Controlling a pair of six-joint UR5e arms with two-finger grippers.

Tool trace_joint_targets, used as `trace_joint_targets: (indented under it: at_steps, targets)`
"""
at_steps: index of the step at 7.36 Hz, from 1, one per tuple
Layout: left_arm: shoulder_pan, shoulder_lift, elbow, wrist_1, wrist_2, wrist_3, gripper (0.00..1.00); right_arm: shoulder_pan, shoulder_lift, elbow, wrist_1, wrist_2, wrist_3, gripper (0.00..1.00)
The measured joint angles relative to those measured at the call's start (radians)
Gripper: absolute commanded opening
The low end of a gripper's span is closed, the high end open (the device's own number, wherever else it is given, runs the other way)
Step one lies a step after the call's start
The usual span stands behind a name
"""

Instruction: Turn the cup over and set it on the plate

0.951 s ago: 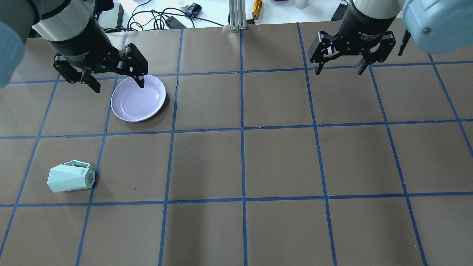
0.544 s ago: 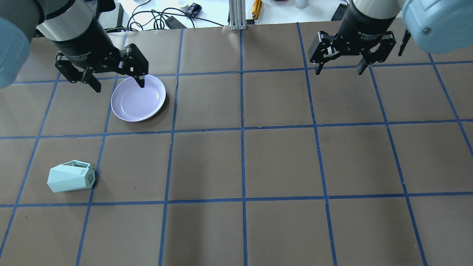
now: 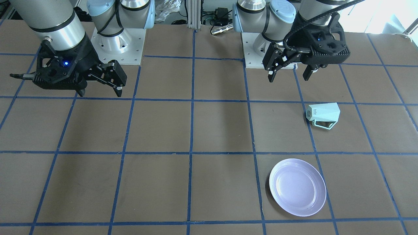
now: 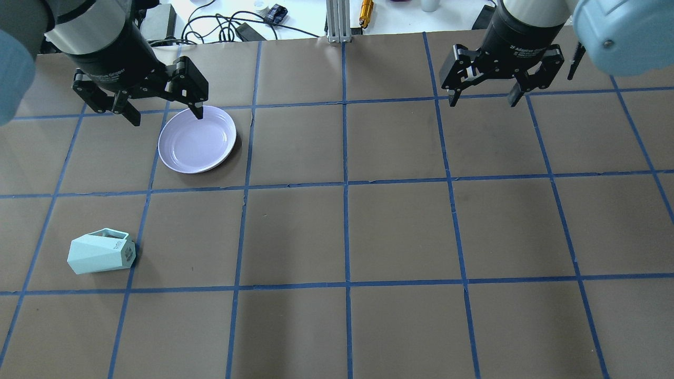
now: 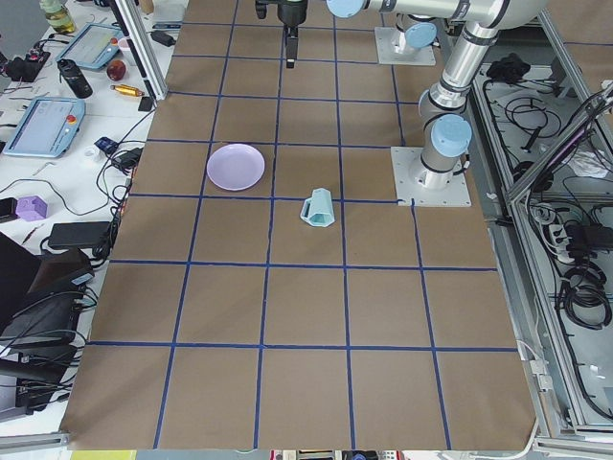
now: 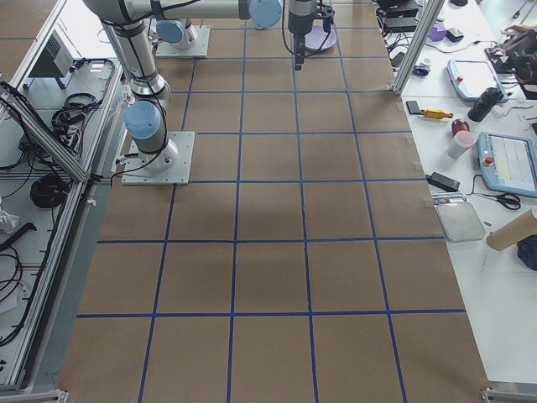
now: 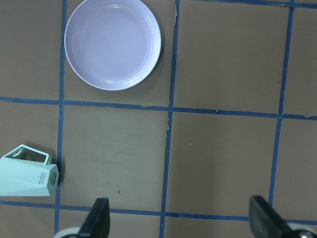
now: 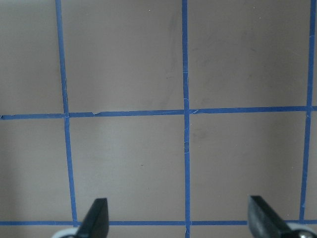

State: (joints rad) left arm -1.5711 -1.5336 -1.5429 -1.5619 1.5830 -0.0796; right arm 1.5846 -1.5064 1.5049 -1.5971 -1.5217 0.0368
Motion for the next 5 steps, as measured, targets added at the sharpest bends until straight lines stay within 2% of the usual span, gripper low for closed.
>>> trace_joint_targets:
  at_steps: [3,5]
  targets:
    - [0.047,-0.002,-0.019,-0.006,0.003,0.052,1.0,0.0,0.0,0.0,0.0,0.0,0.0,1.0]
    - [0.171,-0.002,-0.032,-0.018,-0.002,0.192,1.0,0.0,0.0,0.0,0.0,0.0,0.0,1.0]
